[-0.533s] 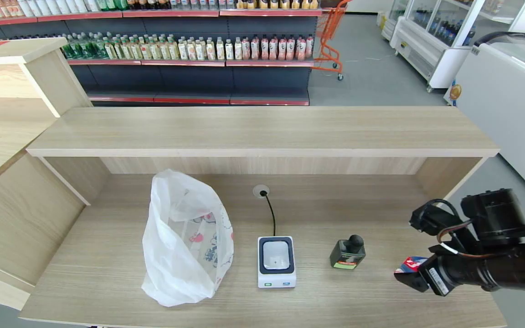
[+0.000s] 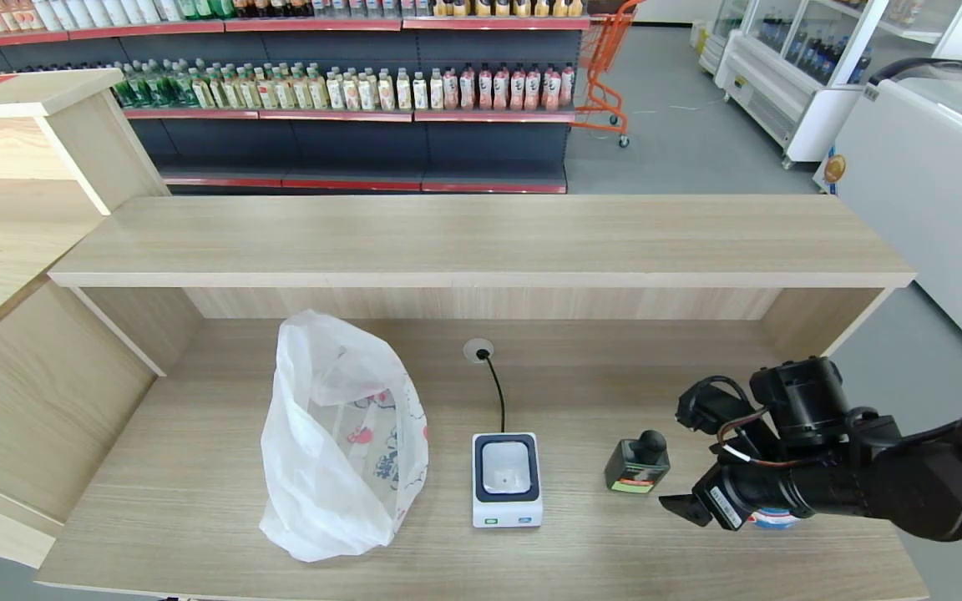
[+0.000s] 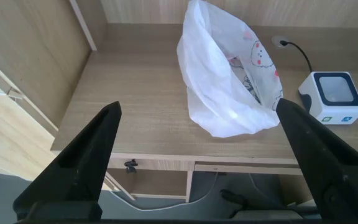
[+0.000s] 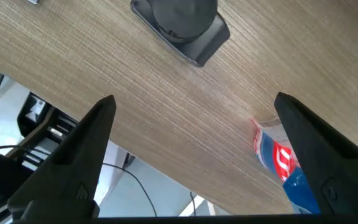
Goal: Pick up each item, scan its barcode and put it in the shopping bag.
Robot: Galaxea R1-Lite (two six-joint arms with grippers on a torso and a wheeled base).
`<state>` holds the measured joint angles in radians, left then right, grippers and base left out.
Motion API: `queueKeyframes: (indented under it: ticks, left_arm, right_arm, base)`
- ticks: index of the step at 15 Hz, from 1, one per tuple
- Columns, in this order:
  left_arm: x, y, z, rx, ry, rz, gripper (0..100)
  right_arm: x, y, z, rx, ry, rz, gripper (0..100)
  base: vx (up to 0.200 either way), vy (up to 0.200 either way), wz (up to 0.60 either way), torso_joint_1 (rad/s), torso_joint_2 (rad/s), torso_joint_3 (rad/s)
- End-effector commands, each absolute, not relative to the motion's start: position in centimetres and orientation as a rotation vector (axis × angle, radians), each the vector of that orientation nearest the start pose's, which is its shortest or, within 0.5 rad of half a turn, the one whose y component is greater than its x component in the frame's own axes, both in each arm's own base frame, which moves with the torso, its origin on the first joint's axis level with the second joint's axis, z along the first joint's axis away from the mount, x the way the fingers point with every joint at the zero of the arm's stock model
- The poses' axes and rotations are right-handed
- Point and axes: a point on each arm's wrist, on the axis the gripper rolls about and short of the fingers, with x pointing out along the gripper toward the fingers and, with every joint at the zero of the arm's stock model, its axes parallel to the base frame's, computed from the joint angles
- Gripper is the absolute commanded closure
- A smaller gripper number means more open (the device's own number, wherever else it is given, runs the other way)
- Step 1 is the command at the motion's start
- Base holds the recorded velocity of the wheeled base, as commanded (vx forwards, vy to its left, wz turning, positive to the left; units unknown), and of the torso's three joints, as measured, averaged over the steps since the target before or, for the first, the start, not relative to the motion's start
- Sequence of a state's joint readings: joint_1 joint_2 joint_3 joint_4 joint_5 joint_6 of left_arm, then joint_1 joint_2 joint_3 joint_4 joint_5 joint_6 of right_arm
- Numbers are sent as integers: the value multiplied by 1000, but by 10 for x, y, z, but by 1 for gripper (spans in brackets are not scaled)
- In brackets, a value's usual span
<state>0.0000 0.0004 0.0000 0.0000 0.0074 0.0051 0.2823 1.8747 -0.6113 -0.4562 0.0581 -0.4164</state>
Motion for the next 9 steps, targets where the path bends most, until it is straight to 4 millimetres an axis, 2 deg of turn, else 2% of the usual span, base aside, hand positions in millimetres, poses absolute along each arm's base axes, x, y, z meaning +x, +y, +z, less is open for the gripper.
queueKeyframes:
  ticks: [1,6,9]
  left_arm:
    - [-23,0,75,6,0,8,0]
    - [-23,0,75,6,0,6,0]
    - [-23,0,75,6,0,6,0]
  right_arm:
    - [280,83,51,-474,761,514,0]
    - [297,91,33,-436,669,584,0]
    - [301,92,27,-447,649,607,0]
  base:
    - [0,0,0,0,0,0]
    - [0,0,0,0,0,0]
    - [0,0,0,0,0,0]
